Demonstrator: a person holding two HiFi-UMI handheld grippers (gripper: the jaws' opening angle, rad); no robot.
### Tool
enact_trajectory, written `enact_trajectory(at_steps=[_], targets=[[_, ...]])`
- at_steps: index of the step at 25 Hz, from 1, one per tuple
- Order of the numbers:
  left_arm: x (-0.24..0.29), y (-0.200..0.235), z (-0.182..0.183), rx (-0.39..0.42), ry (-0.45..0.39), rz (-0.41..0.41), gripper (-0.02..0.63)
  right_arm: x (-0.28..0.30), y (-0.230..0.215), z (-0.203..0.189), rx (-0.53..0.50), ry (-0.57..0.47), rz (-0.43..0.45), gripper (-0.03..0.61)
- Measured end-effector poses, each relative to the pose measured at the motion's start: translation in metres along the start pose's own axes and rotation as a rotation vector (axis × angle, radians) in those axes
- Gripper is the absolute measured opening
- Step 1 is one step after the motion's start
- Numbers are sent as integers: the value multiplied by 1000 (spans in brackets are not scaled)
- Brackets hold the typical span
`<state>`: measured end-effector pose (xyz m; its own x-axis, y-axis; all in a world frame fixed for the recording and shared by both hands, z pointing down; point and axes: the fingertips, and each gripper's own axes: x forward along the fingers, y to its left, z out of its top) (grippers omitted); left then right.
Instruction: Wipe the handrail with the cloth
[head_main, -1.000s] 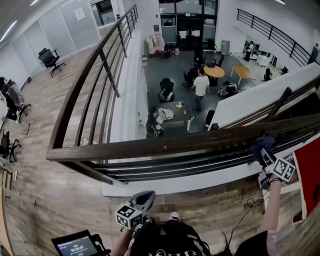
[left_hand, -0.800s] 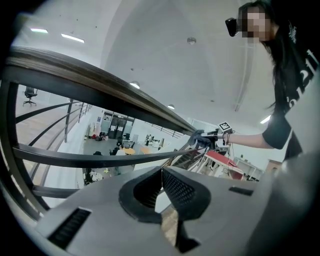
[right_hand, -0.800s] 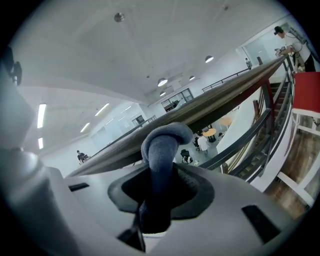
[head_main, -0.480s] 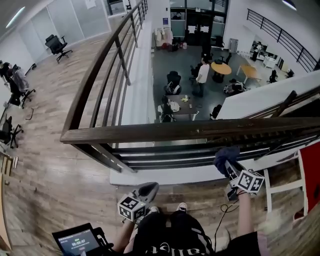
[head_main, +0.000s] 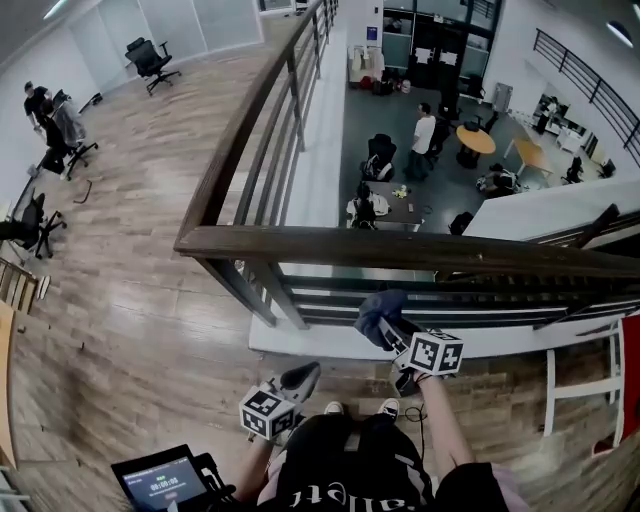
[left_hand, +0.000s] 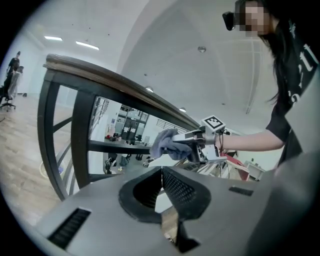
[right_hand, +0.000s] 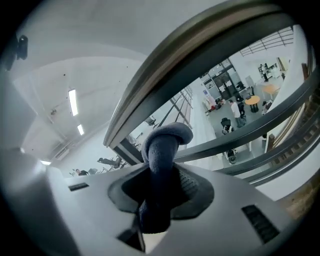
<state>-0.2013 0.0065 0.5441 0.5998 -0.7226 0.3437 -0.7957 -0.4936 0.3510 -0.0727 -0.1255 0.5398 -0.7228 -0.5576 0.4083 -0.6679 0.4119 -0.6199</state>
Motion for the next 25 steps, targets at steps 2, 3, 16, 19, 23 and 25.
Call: enact_trajectory(at_steps=[2, 3, 16, 19, 23, 25], targets=[[-17, 22, -7, -16, 9, 19, 5, 43, 29, -9, -11, 34, 31, 104], [-26, 33, -9, -25, 9, 29, 5, 65, 45, -13, -18, 50, 47, 104], [-96, 136, -24, -150, -57, 209, 5, 238, 103, -51, -162, 280, 56, 104], [-106, 140, -33, -171, -52, 228, 5, 246, 92, -56, -133, 288, 19, 104], [-101, 140, -34, -187, -45, 233, 5, 245, 72, -54, -79, 266, -14, 104], [-92, 137, -38, -182, -31, 213, 5, 241, 62, -50, -56, 252, -21, 104]])
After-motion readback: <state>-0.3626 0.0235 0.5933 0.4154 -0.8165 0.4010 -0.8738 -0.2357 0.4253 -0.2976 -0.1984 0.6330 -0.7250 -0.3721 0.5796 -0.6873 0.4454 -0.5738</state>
